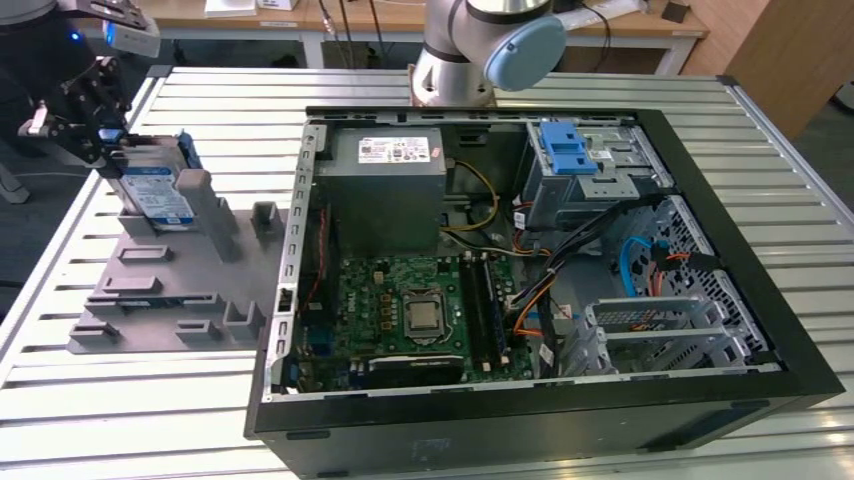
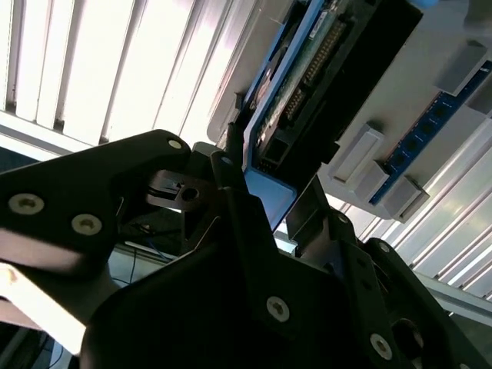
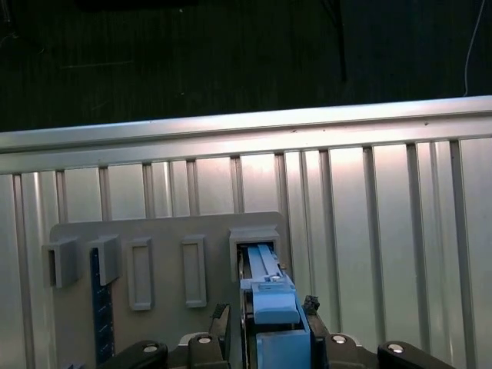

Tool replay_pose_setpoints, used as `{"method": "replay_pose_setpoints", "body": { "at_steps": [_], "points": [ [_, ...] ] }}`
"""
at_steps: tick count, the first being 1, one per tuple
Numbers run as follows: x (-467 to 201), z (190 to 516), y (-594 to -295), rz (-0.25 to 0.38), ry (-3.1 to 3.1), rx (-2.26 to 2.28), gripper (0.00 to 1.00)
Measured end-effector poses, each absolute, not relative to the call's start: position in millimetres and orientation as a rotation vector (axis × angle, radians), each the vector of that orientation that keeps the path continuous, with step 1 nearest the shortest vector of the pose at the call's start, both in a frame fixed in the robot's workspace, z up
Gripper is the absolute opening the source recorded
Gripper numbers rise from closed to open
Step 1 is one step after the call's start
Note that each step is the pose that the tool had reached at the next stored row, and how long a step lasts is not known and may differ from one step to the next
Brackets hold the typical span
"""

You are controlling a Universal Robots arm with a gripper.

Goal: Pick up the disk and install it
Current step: 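Pick up the disk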

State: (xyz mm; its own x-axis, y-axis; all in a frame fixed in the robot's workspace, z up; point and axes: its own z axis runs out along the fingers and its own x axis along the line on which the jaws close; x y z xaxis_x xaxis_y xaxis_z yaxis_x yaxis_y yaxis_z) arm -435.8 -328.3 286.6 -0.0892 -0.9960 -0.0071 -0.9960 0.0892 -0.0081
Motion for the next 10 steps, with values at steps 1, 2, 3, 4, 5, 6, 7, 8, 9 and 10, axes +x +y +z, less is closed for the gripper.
{"method": "replay_pose_setpoints", "body": {
  "at_steps": [1,2,3,4,5,6,7,8,9,10],
  "points": [
    [-435.8,286.5,-328.3,-0.002,2.311,-2.113,0.48],
    [-435.8,286.5,-328.3,-0.002,2.311,-2.113,0.48],
    [-435.7,286.4,-328.2,-0.002,2.31,-2.113,0.46],
    [-435.7,286.4,-328.3,-0.002,2.31,-2.113,0.46],
    [-435.7,286.6,-328.3,-0.002,2.31,-2.112,0.4],
    [-435.7,286.8,-328.3,-0.003,2.31,-2.112,0.4],
    [-435.7,286.8,-328.2,-0.004,2.31,-2.113,0.4],
    [-435.8,287.0,-328.2,-0.006,2.312,-2.114,0.4],
    [-435.8,287.0,-328.2,-0.008,2.312,-2.114,0.4],
    [-435.8,287.0,-328.3,-0.008,2.312,-2.114,0.4]
  ]
}}
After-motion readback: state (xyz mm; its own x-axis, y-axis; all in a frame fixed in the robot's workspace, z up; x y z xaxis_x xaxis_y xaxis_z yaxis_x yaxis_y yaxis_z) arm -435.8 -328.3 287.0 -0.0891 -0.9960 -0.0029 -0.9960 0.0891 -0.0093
